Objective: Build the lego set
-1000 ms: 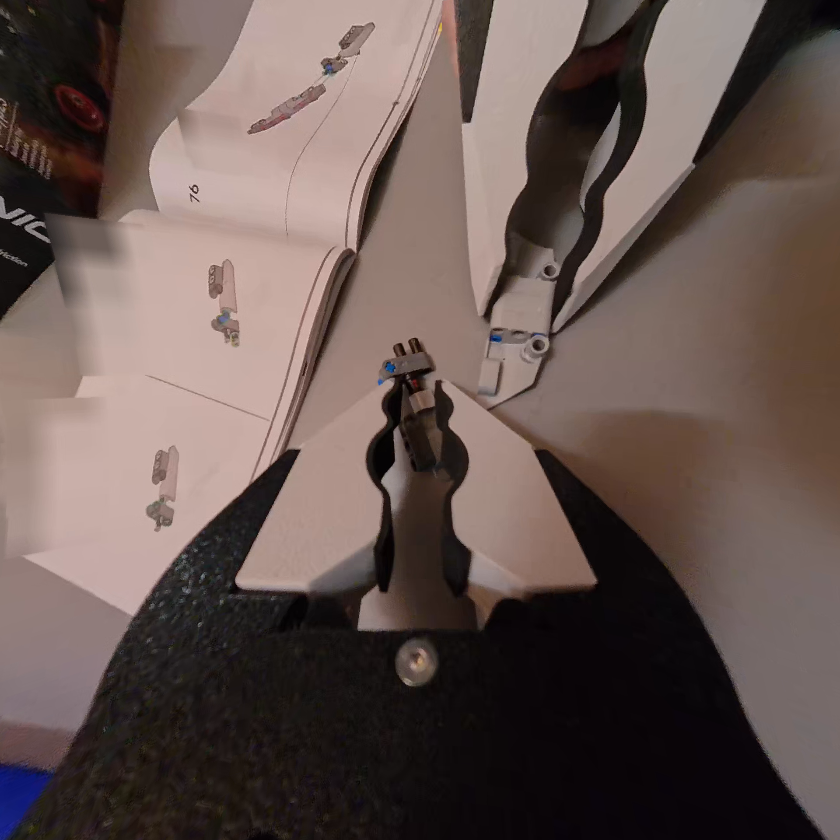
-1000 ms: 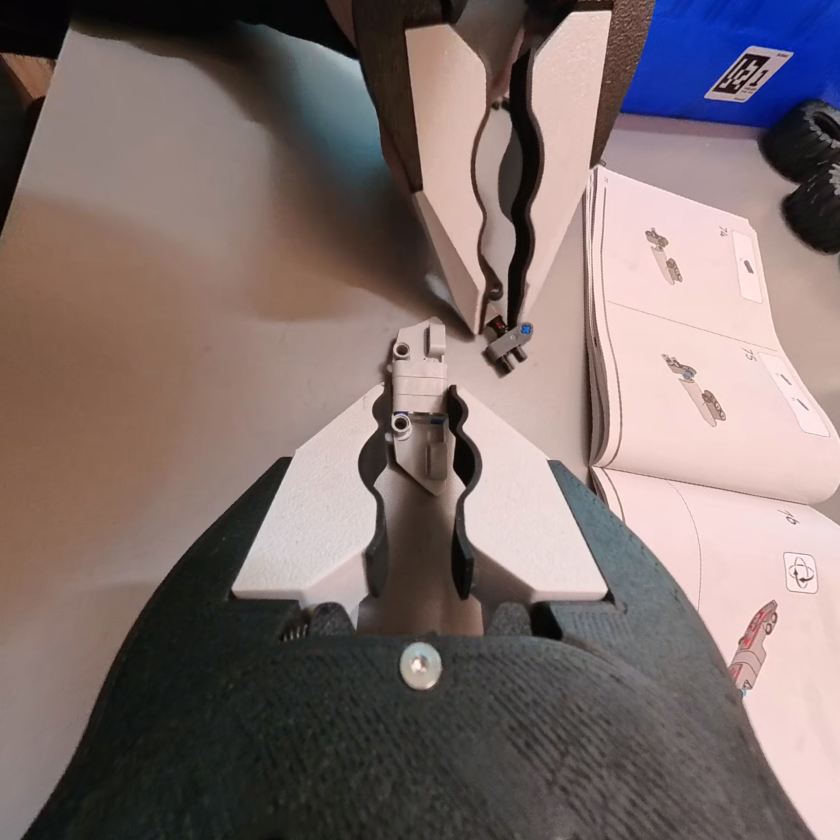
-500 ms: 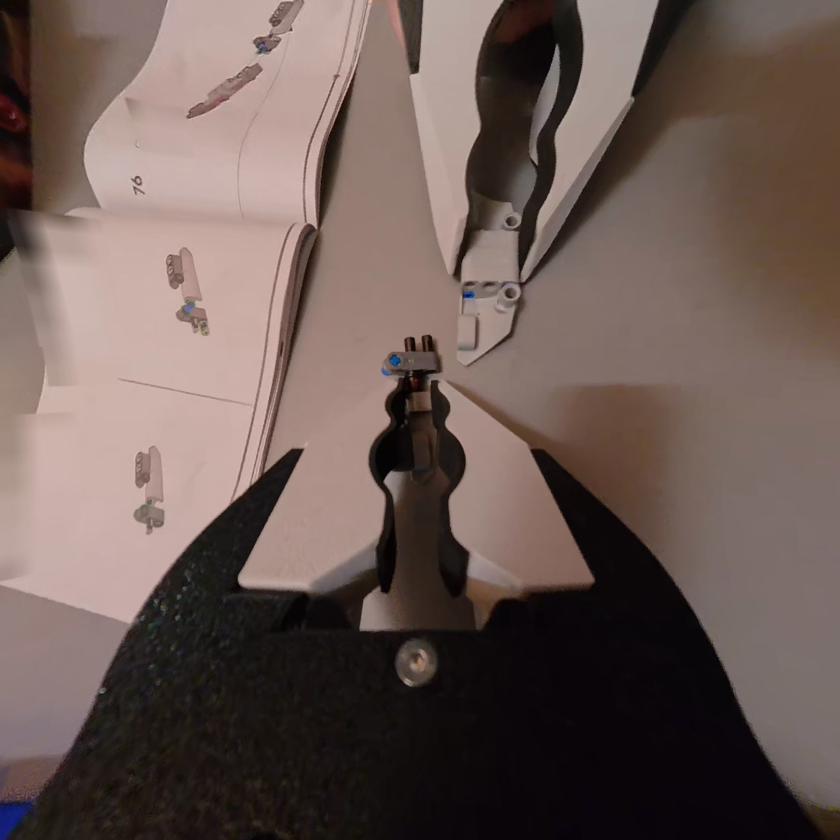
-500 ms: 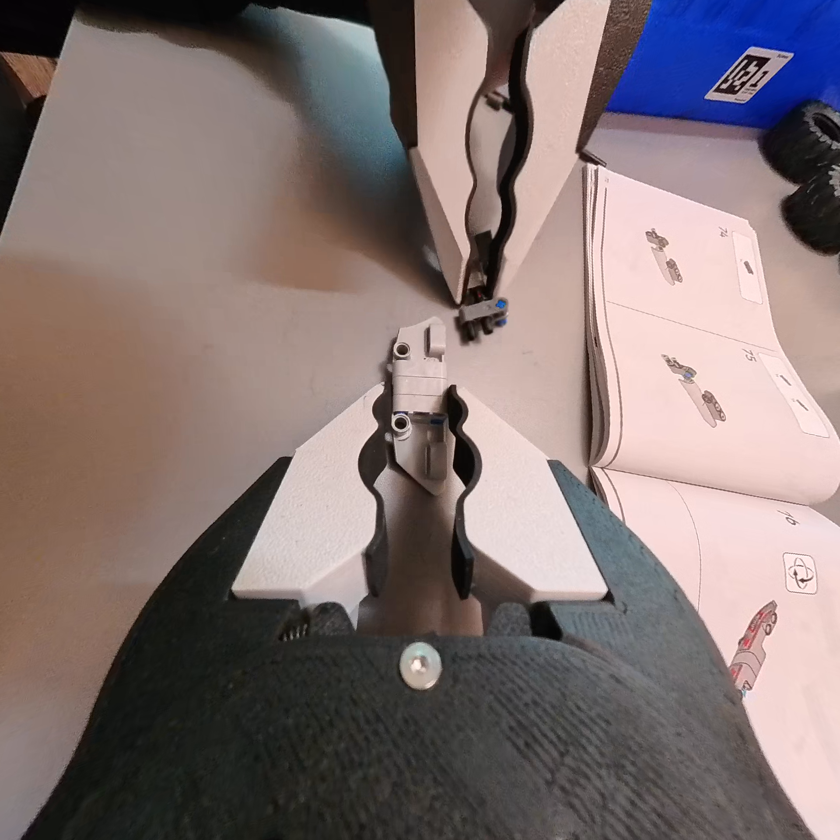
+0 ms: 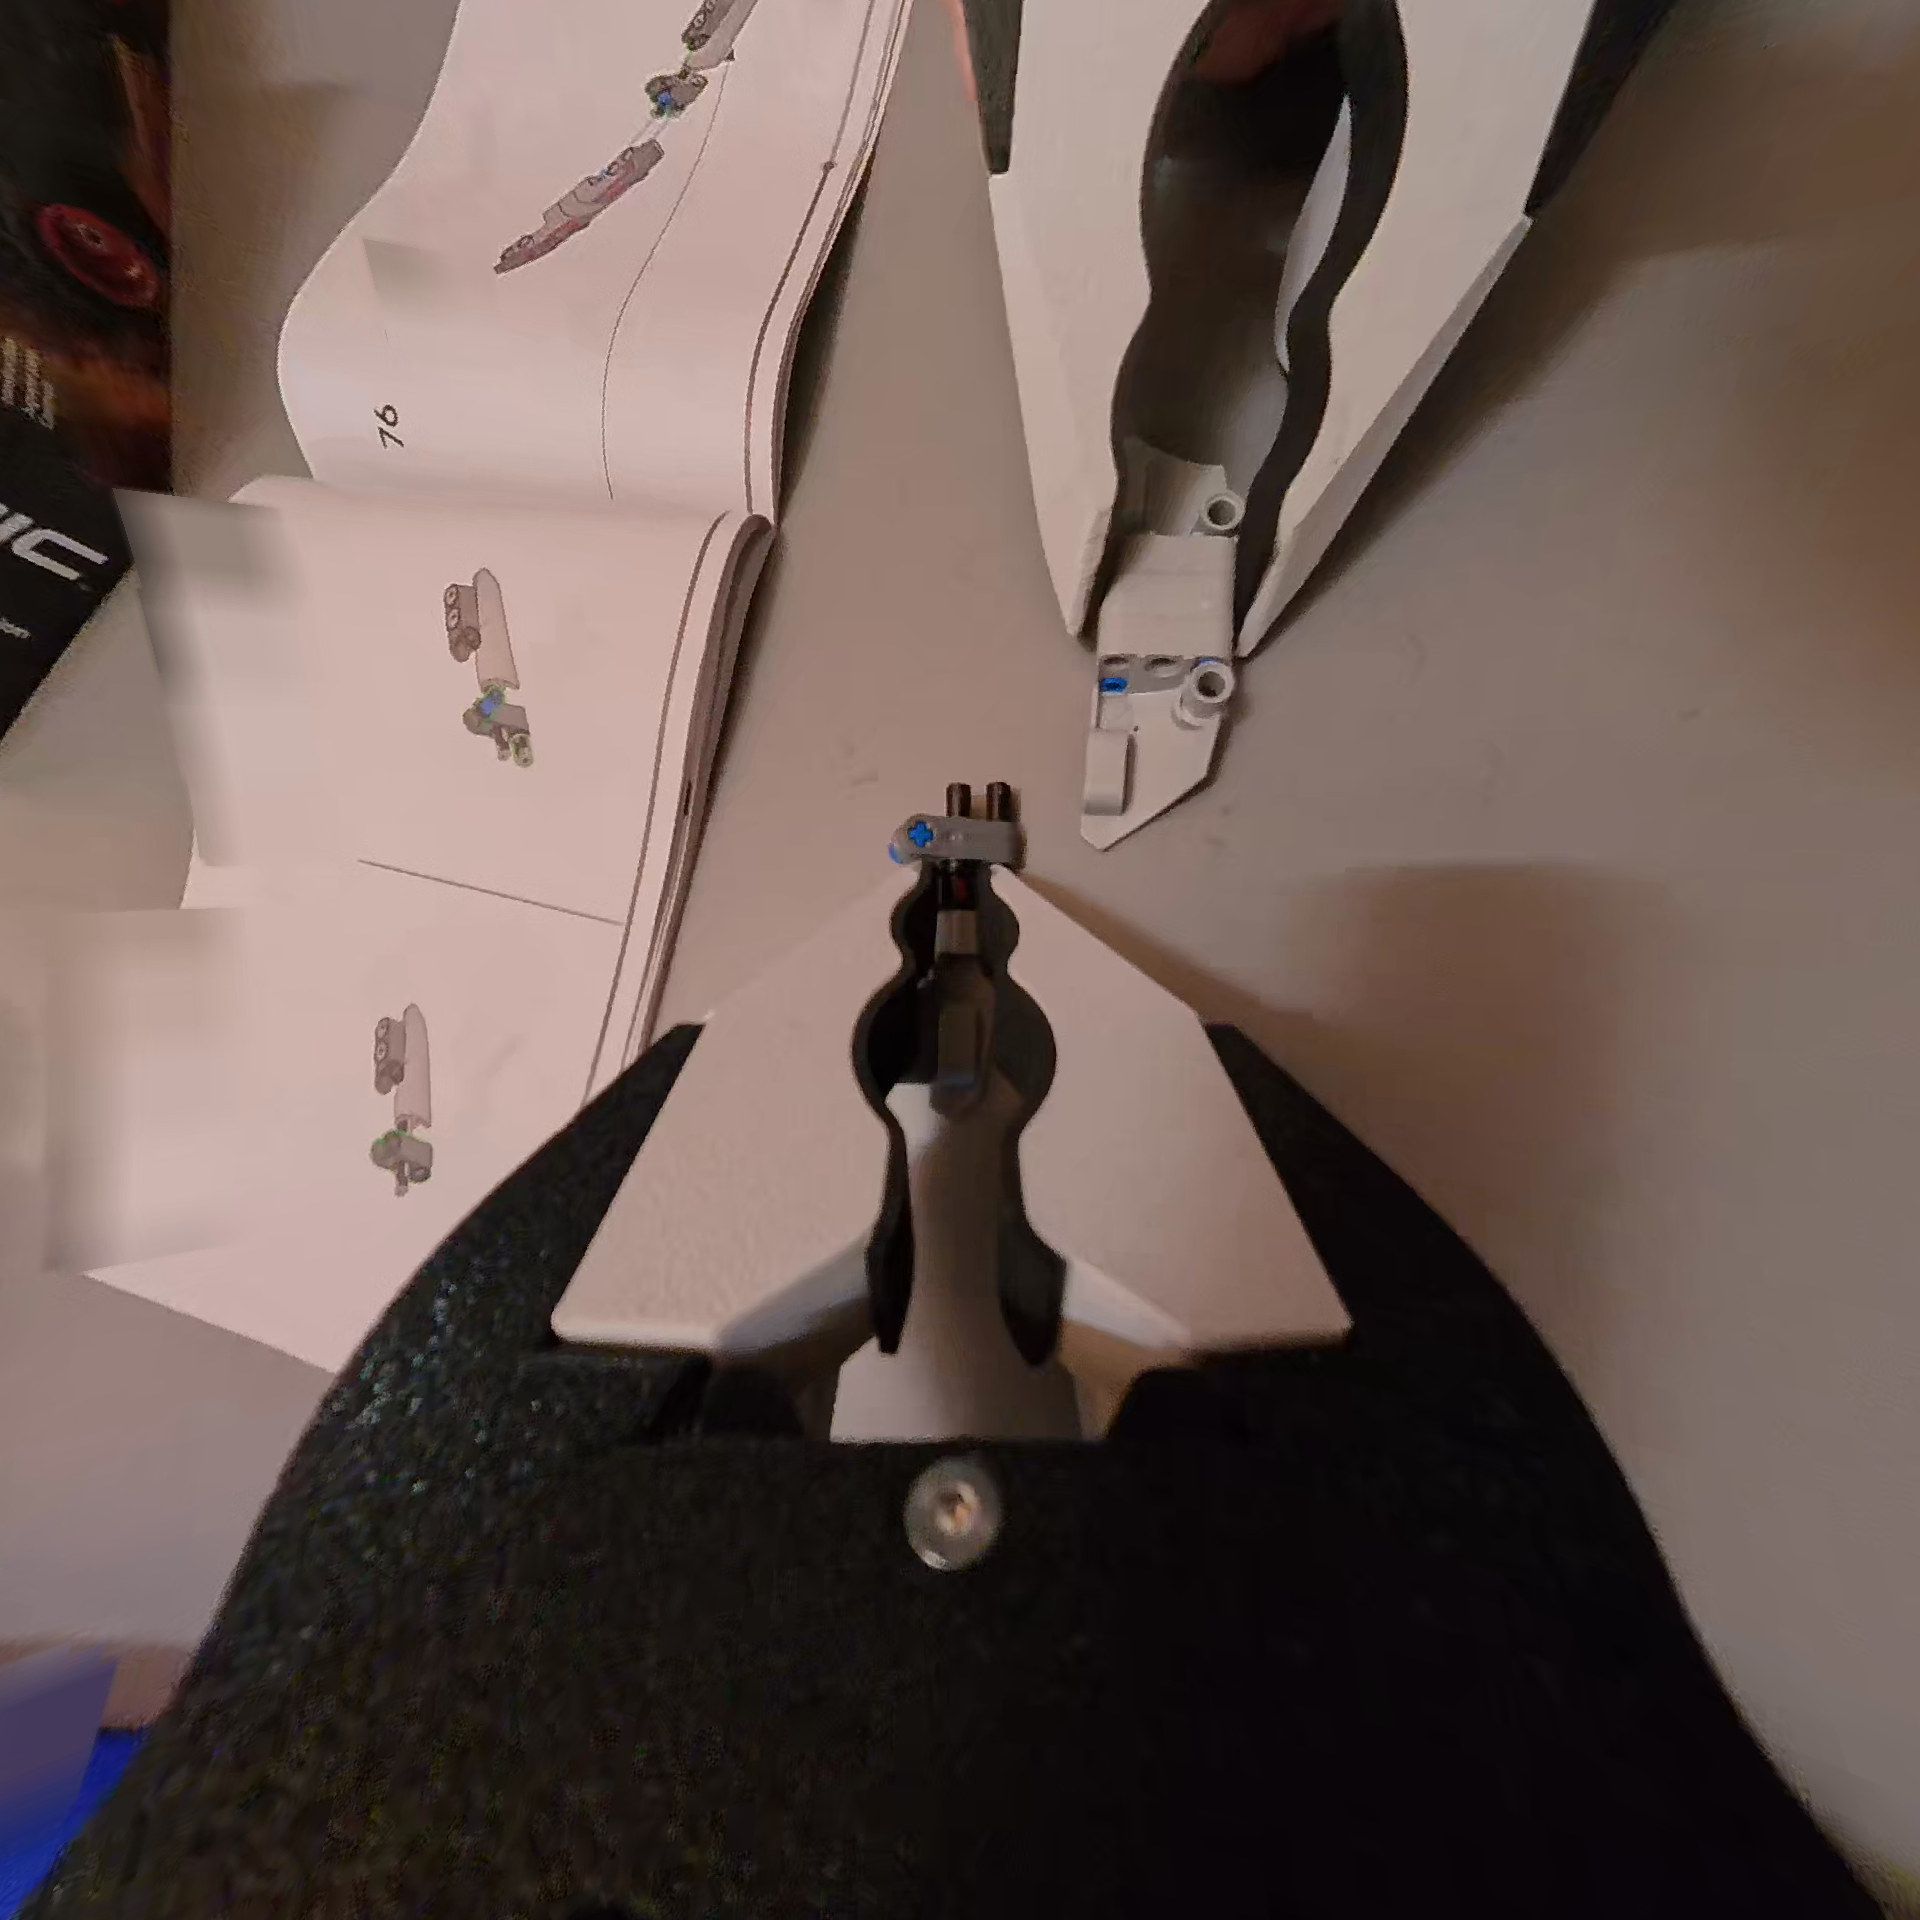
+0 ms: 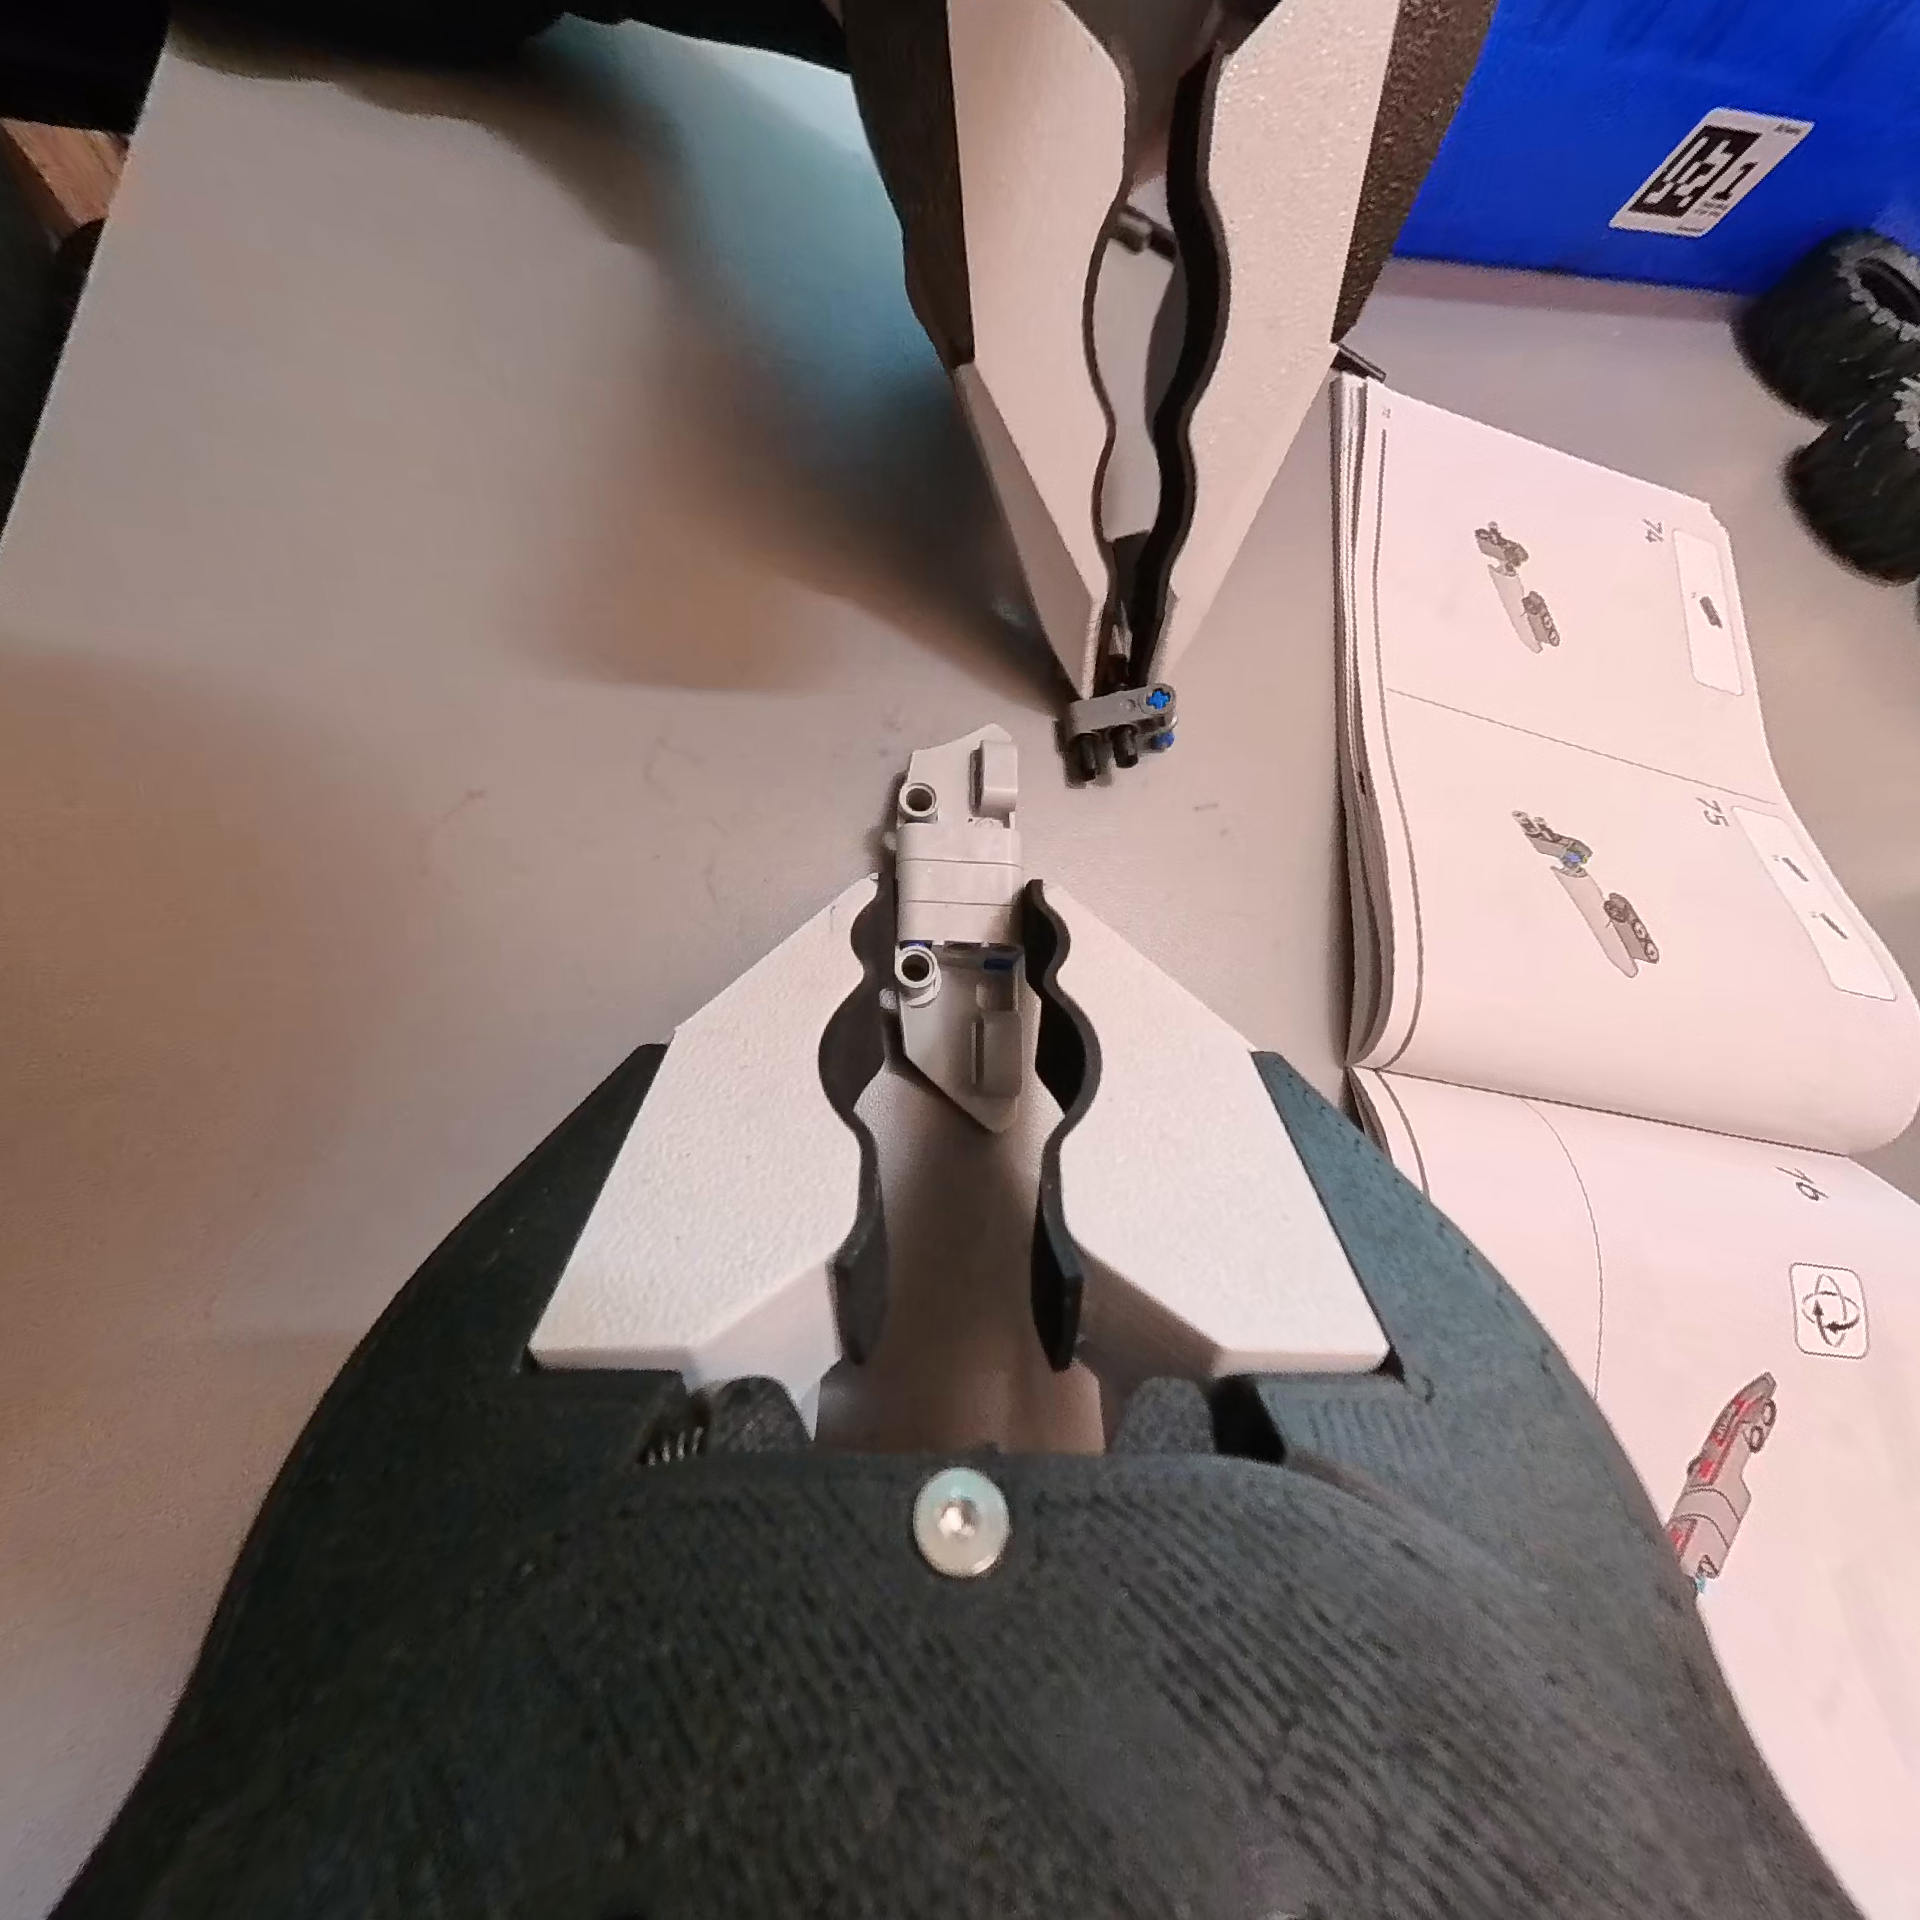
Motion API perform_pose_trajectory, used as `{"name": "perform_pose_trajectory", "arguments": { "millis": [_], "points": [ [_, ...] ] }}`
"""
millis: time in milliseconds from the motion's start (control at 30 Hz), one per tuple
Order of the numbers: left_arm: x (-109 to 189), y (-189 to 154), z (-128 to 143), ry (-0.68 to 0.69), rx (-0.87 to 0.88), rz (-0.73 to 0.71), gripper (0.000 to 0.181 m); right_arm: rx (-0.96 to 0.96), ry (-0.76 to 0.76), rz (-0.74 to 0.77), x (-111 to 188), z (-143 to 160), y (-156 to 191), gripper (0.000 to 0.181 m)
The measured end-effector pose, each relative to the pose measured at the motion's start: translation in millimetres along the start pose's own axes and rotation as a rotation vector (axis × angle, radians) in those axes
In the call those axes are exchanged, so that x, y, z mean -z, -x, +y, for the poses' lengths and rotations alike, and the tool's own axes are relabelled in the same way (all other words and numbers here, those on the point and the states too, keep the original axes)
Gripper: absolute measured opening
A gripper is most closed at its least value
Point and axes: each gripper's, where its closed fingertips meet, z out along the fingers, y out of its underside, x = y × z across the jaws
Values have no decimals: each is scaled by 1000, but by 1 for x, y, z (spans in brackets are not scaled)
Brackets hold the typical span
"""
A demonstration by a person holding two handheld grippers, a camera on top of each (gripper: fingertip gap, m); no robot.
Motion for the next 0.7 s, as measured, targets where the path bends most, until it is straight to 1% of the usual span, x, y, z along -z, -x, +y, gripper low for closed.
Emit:
{"name": "perform_pose_trajectory", "arguments": {
  "millis": [100,333,467,600,700],
  "points": [
    [0,0,0,-5,-32,-17,4,0,0,0,0,0,0,22],
    [-3,1,-3,-88,-97,-16,4,-1,0,0,0,0,0,22],
    [-8,-2,-9,-134,-54,36,4,-3,0,-1,0,0,0,22],
    [-9,-4,-11,-141,-44,56,4,-4,0,-2,0,0,0,22],
    [-9,-4,-12,-147,-15,128,4,-4,0,-1,0,0,0,22]
  ]
}}
